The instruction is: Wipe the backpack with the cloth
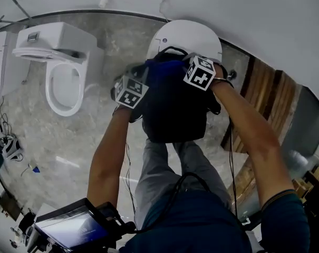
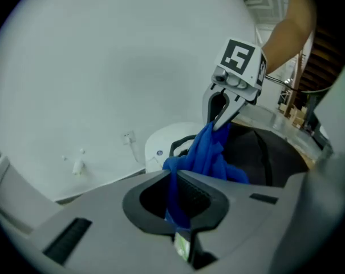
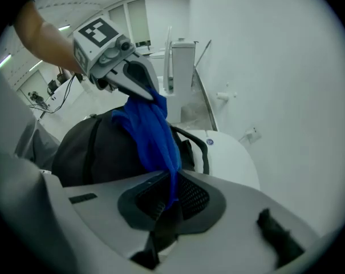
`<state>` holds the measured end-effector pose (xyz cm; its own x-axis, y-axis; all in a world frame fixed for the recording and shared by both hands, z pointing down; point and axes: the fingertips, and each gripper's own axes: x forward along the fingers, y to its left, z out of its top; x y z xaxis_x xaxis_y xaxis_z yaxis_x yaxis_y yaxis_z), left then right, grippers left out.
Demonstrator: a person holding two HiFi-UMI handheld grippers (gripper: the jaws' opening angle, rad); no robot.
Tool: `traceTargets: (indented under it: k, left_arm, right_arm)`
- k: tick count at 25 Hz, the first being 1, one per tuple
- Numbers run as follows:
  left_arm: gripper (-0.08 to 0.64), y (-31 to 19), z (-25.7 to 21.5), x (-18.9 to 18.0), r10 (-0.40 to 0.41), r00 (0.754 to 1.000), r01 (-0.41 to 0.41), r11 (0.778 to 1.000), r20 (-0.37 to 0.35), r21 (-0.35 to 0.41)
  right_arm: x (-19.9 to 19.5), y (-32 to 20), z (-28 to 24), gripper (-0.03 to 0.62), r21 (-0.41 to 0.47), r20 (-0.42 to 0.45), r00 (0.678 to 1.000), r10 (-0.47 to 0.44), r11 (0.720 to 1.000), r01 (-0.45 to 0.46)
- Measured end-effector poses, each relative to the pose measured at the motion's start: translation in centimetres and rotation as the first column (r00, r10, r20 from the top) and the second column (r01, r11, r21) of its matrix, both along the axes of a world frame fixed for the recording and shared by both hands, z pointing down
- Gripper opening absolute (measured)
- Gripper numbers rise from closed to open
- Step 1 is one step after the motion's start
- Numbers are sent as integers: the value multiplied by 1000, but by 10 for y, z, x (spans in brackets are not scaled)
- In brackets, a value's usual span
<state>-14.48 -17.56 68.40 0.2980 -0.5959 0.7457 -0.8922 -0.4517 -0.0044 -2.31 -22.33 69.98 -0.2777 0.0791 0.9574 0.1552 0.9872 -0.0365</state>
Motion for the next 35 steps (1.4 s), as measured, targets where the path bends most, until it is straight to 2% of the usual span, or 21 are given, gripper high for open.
traceTargets:
  k: [2, 4, 8, 10, 12, 14, 16, 17, 19, 21, 23, 25, 26, 27, 29, 30, 31, 34, 35]
  left_arm:
    - [18, -20, -11, 23, 103, 994, -103, 995, 47, 14]
    - [18, -36, -16, 50, 217, 971, -219, 976, 99, 8]
    - [18, -61, -10, 99, 384, 911, -381, 923, 154, -46]
    - [18, -73, -6, 121, 435, 886, -431, 900, 161, -64]
    - [18, -83, -5, 145, 484, 859, -479, 875, 167, -71]
    - [18, -92, -7, 171, 537, 825, -533, 843, 175, -71]
    - [18, -97, -9, 200, 600, 780, -596, 799, 180, -80]
    - [18, -97, -8, 214, 636, 751, -630, 770, 177, -95]
    - [18, -89, -4, 245, 718, 677, -703, 696, 161, -146]
    - [18, -70, 3, 275, 804, 577, -777, 594, 141, -207]
    - [18, -41, 13, 302, 885, 448, -842, 466, 127, -273]
    - [18, -12, 26, 318, 942, 305, -880, 335, 141, -335]
    - [18, -1, 30, 323, 957, 248, -889, 286, 151, -357]
    - [18, 8, 33, 329, 965, 212, -895, 254, 151, -367]
    - [18, 21, 32, 342, 975, 188, -906, 218, 117, -362]
    - [18, 30, 30, 349, 981, 172, -912, 193, 89, -362]
    - [18, 43, 30, 355, 989, 139, -915, 151, 61, -373]
    - [18, 100, 40, 365, 999, -25, -887, -33, -22, -461]
    - [18, 120, 43, 368, 997, -64, -875, -81, -50, -478]
  right_arm:
    - [27, -8, -3, 21, 2, 27, 997, 66, 998, -66]
    - [46, -17, -9, 23, -17, 83, 983, 167, 986, -166]
    - [79, -36, -17, 23, -46, 154, 926, 344, 939, -341]
    - [103, -41, -8, 22, -77, 153, 886, 438, 899, -431]
    - [129, -33, 9, 22, -150, 133, 825, 549, 834, -531]
    - [149, -6, 24, 21, -270, 106, 743, 661, 738, -618]
    - [158, 28, 34, 22, -373, 90, 663, 743, 643, -669]
    - [161, 44, 37, 21, -405, 84, 635, 768, 608, -683]
    - [168, 70, 43, 21, -443, 63, 592, 803, 554, -705]
    - [182, 93, 49, 21, -464, 28, 558, 829, 505, -728]
    - [200, 121, 56, 21, -486, -21, 541, 841, 464, -741]
    - [216, 155, 63, 21, -506, -71, 538, 840, 435, -745]
    - [225, 170, 65, 21, -513, -90, 529, 844, 416, -751]
    - [234, 184, 67, 22, -520, -107, 512, 852, 391, -759]
    - [248, 207, 68, 22, -533, -140, 478, 867, 341, -774]
    - [254, 217, 69, 22, -537, -156, 473, 867, 327, -778]
    - [258, 228, 70, 21, -540, -173, 474, 863, 320, -779]
    - [266, 255, 72, 21, -546, -219, 460, 861, 283, -789]
    - [269, 261, 72, 21, -548, -235, 449, 862, 264, -794]
